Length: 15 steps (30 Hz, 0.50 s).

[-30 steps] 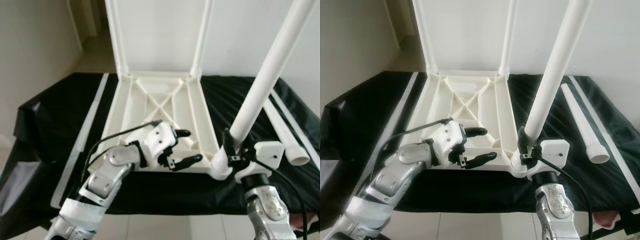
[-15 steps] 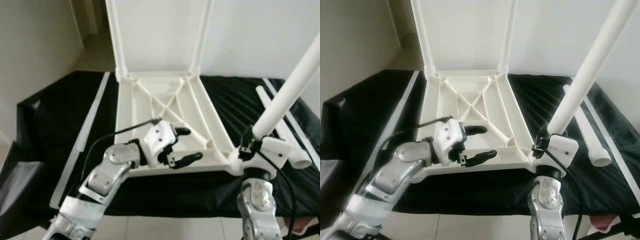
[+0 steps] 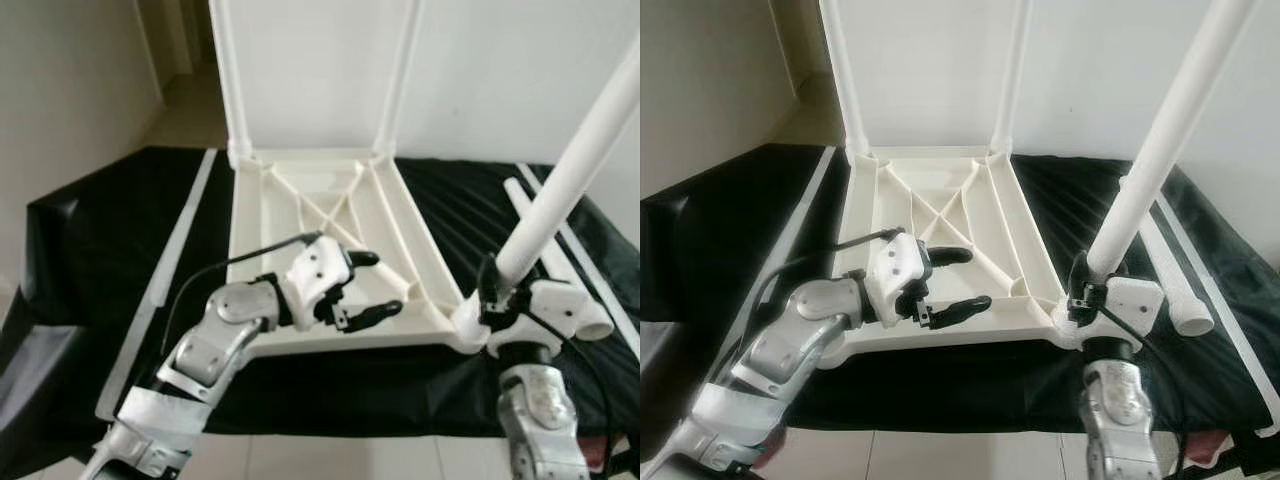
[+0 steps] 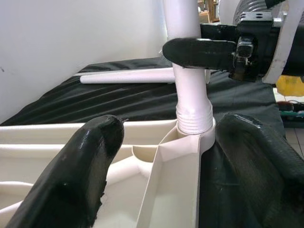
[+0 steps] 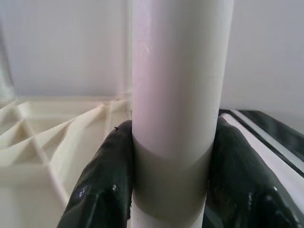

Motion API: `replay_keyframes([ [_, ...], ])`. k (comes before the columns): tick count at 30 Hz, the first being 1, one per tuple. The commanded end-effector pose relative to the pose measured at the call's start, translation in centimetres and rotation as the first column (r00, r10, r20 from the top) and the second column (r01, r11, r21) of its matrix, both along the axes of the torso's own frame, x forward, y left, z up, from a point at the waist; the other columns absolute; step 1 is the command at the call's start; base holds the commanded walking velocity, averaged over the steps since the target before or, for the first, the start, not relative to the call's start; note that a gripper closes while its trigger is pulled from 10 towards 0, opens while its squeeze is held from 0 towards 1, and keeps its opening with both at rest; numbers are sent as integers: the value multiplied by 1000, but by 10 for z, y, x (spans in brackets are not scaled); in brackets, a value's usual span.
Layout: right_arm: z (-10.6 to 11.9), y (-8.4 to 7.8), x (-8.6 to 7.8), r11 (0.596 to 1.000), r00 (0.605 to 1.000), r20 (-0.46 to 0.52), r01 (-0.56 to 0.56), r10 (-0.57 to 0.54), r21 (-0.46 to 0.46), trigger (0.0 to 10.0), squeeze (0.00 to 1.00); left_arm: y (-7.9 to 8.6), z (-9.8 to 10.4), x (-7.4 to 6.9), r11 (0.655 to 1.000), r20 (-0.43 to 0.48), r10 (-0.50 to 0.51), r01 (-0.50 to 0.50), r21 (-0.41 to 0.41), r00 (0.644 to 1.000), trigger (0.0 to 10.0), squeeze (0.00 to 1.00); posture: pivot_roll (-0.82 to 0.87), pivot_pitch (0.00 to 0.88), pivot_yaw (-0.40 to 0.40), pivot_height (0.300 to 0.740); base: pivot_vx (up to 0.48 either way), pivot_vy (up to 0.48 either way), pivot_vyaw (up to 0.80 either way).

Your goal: Building children table

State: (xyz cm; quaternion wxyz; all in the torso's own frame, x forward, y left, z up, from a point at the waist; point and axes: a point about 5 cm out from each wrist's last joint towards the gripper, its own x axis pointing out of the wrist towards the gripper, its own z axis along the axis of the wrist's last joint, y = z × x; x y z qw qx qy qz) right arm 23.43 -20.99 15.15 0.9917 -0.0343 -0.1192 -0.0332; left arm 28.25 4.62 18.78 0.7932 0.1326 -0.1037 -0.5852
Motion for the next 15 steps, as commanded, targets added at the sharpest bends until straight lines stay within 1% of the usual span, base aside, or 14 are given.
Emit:
replay_keyframes([
  [1,-30,-10,-6,995,981,-170,-99,93,-30,10000,0,1,2,1,1000,14,-28,28,12,1000,10000,0,-44,0,13,740,0,0,0],
  [2,-29,-9,-6,991,978,-171,-126,119,-32,10000,0,1,2,1,1000,14,-28,28,12,1000,10000,0,-44,0,13,740,0,0,0],
  [3,-29,-9,-6,991,978,-171,-126,119,-32,10000,0,1,2,1,1000,14,-28,28,12,1000,10000,0,-44,0,13,740,0,0,0],
  [5,-32,-10,-9,974,956,-201,-225,214,-33,10000,0,1,2,1,999,14,-32,32,13,999,10000,0,-51,0,22,740,0,0,0],
  [6,-32,-10,-9,974,956,-201,-225,214,-33,10000,0,1,2,1,999,14,-32,32,13,999,10000,0,-51,0,22,740,0,0,0],
  [7,-34,-12,-10,966,944,-216,-258,247,-23,10000,0,1,2,1,999,14,-33,33,14,999,10000,0,-50,0,26,740,0,0,0],
  [8,-36,-16,-10,960,934,-227,-280,276,14,10000,0,1,2,1,999,11,-36,36,13,999,10000,0,-50,0,26,740,0,0,0],
  [9,-36,-16,-10,960,934,-227,-280,276,14,10000,0,1,2,1,999,11,-36,36,13,999,10000,0,-50,0,26,740,0,0,0],
  [11,-39,-22,-11,936,905,-239,-346,352,67,10000,0,1,2,-1,999,7,-44,44,14,999,10000,0,-49,0,37,740,0,0,0],
  [12,-39,-22,-11,936,905,-239,-346,352,67,10000,0,1,2,-1,999,7,-44,44,14,999,10000,0,-49,0,37,740,0,0,0],
  [13,-40,-23,-11,919,887,-239,-382,394,94,10000,0,1,2,-1,999,7,-47,47,18,999,10000,0,-49,0,43,740,0,0,0],
  [15,-41,-24,-13,883,847,-249,-457,470,111,10000,0,1,3,0,999,6,-49,49,18,999,10000,0,-45,0,42,740,0,0,0],
])
